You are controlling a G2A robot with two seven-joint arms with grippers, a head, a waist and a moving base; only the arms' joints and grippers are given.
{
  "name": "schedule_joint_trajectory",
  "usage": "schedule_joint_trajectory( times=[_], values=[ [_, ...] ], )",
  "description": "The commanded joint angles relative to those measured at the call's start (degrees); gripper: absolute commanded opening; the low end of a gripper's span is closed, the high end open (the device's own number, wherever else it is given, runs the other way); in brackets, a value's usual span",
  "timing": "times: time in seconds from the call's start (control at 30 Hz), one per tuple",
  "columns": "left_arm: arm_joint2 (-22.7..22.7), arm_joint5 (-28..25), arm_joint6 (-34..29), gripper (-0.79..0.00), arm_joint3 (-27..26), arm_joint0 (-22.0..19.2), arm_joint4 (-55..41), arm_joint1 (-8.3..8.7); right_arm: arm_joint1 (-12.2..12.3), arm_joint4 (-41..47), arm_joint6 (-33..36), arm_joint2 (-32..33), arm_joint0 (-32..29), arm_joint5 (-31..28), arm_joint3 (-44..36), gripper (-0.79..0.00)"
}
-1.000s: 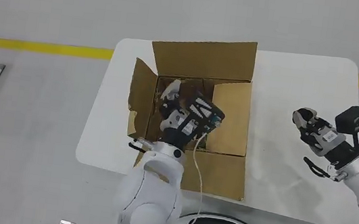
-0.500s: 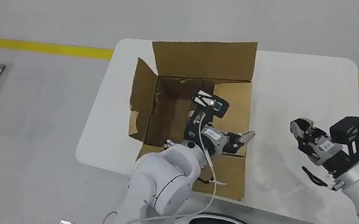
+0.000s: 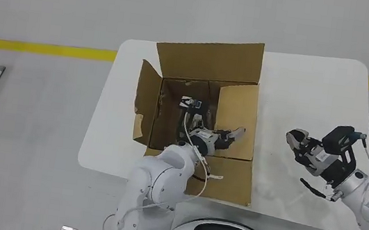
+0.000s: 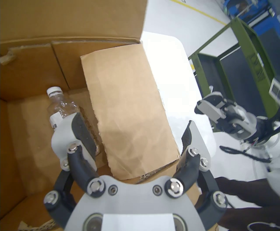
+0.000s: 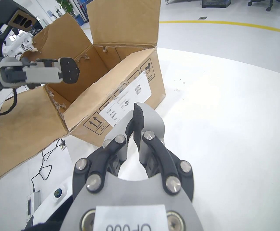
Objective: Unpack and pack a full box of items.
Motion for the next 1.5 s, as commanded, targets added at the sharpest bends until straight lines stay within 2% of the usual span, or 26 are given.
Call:
schedule_joint_trajectory(
  times=[0.0,0.07,0.23,0.37,0.77,0.8,0.87,0.93,0.97,1.0,1.03,1.23,1.37,1.47],
  values=[
    [-1.78,0.28,0.49,0.0,0.93,-0.34,-3.75,0.1,-0.02,-0.45,-0.11,-0.26,-0.11,0.03,0.16,-0.785],
    [-3.02,0.52,0.93,0.0,2.1,-0.55,-6.71,0.22,-0.06,-0.89,-0.25,-0.7,-0.23,0.06,0.3,-0.785],
    [-4.26,2.54,-2.66,0.0,7.19,-2.22,-18.49,0.22,-0.15,-1.92,0.05,-2.04,-0.13,0.07,0.61,-0.785],
    [-4.09,3.43,-2.37,0.0,10.85,-4.03,-20.69,0.42,-0.22,-2.33,0.7,-3.28,0.46,0.2,0.91,-0.785],
    [-3.65,5.19,-5.67,0.0,13.33,-6.38,-31.26,1.14,-0.58,-1.85,2.97,-7.89,4.1,0.4,3.08,-0.776],
    [-3.43,5.12,-5.86,0.0,13.34,-6.49,-32.26,1.19,-0.6,-1.84,2.97,-8.03,4.31,0.44,3.22,-0.705],
    [-3.09,5.05,-5.94,0.0,12.99,-6.65,-33.74,1.3,-0.64,-1.28,2.55,-7.82,4.61,1.1,3.5,-0.634],
    [-3.07,5.1,-5.85,0.0,12.35,-6.87,-34.97,1.46,-0.7,0.47,1.63,-6.92,4.51,2.15,3.69,-0.456],
    [-2.68,4.72,-6.18,0.0,11.74,-7.11,-34.08,1.62,-0.71,1.6,0.95,-6.04,4.32,2.89,3.57,-0.286],
    [-2.41,4.63,-6.18,0.0,11.15,-7.09,-34.72,1.67,-0.71,2.89,0.47,-5.15,3.96,3.25,3.28,-0.055],
    [-2.23,4.72,-6.0,0.0,10.41,-7.11,-36.26,1.67,-0.69,4.51,-0.06,-3.94,3.54,3.8,3.1,0.0],
    [2.09,5.05,-5.72,0.0,6.24,-9.42,-34.68,1.89,-0.42,18.16,1.77,3.9,0.97,4.62,2.16,0.0],
    [8.05,4.32,-5.23,0.0,4.22,-12.27,-32.61,1.64,-0.18,25.45,4.91,7.73,-0.17,4.32,1.35,0.0],
    [13.35,3.78,-4.81,0.0,5.41,-15.06,-28.76,1.38,-0.07,30.1,6.22,10.6,-0.85,5.04,0.42,0.0]
  ],
)
